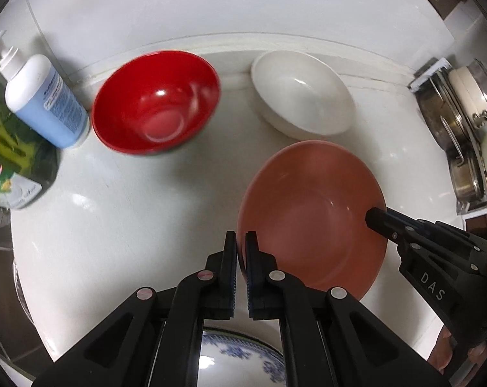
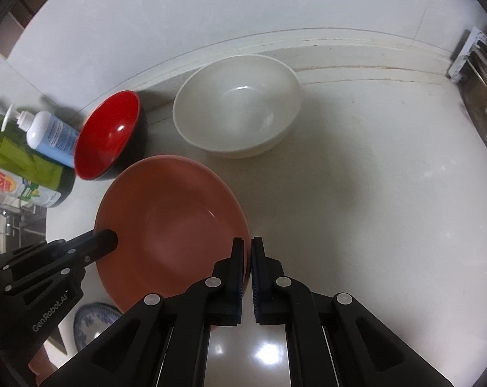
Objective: Organize plates and bowls
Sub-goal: 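Carry the pink bowl with both grippers over the stacked plates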
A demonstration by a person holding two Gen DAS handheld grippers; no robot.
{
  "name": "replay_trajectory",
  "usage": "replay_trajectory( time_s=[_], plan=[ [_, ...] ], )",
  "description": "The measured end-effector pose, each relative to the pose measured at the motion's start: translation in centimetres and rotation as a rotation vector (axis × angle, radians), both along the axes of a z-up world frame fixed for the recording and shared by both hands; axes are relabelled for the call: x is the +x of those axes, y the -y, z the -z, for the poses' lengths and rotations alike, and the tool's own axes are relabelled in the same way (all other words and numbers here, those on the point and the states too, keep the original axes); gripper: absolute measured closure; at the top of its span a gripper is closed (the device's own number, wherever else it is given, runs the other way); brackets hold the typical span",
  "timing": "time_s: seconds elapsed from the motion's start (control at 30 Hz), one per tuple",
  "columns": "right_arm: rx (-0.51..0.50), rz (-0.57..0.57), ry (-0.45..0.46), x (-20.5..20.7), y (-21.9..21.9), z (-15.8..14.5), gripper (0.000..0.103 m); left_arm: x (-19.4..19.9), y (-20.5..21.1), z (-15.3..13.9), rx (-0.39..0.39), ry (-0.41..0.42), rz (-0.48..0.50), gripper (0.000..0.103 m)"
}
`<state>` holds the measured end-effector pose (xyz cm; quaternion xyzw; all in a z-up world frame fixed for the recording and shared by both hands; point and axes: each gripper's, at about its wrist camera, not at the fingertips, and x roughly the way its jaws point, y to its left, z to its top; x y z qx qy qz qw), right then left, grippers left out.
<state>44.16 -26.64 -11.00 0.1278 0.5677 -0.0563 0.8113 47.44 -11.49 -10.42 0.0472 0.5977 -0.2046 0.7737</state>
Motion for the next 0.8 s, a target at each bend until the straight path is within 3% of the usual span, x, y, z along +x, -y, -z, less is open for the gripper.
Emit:
replay_trajectory(
  time_s=[0.33,0.8],
  plan=[
    [-0.017,-0.003,0.019,-5.2,1.7,-0.5,0.097,-5.9,1.9,-0.6,-0.016,0.018,0.024,0.096],
    [-0.042,0.031,0.001,-12.6,6.2,0.5,0.097,-11.8,6.5,1.6,-0.032,-0.035,0.071,0.095]
  ],
)
